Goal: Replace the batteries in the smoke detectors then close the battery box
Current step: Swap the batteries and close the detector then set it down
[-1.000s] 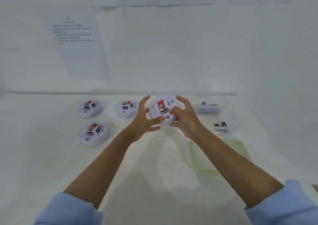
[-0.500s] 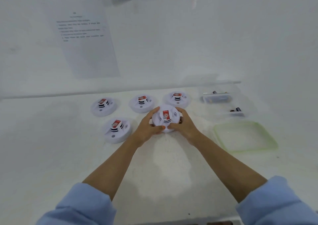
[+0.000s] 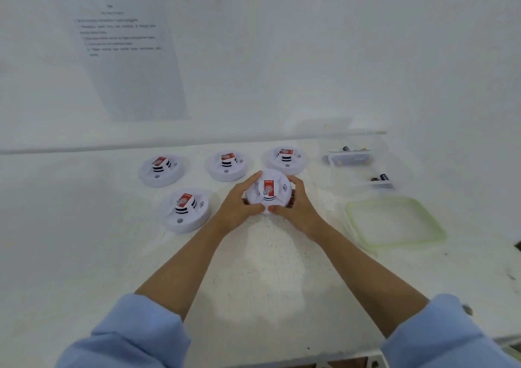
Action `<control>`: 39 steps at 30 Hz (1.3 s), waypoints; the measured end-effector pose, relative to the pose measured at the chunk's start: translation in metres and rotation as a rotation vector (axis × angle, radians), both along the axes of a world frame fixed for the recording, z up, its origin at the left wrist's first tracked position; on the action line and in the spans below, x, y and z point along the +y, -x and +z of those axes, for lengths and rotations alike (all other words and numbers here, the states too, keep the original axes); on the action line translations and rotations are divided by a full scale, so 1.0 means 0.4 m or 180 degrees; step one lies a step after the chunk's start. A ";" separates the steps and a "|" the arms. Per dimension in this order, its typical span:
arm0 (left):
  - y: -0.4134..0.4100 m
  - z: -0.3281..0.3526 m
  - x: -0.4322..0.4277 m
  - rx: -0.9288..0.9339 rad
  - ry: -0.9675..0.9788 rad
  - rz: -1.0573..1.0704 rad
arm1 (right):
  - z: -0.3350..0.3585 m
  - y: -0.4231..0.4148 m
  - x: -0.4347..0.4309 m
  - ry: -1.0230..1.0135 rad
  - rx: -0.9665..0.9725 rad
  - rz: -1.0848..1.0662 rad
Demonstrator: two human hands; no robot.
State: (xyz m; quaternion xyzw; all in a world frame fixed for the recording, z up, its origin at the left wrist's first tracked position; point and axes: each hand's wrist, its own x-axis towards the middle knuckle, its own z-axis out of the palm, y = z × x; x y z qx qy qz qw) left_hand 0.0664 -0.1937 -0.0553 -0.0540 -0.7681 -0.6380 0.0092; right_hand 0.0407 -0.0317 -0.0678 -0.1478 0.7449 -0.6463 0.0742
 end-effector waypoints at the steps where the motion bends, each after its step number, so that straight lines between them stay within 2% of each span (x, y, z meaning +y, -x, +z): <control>1: 0.001 -0.001 0.000 0.0006 0.0006 -0.0008 | 0.002 -0.002 0.000 -0.0029 0.0024 -0.0015; 39: -0.016 0.005 0.015 0.0015 0.0103 0.0035 | -0.019 0.020 0.008 -0.0379 0.0336 0.0115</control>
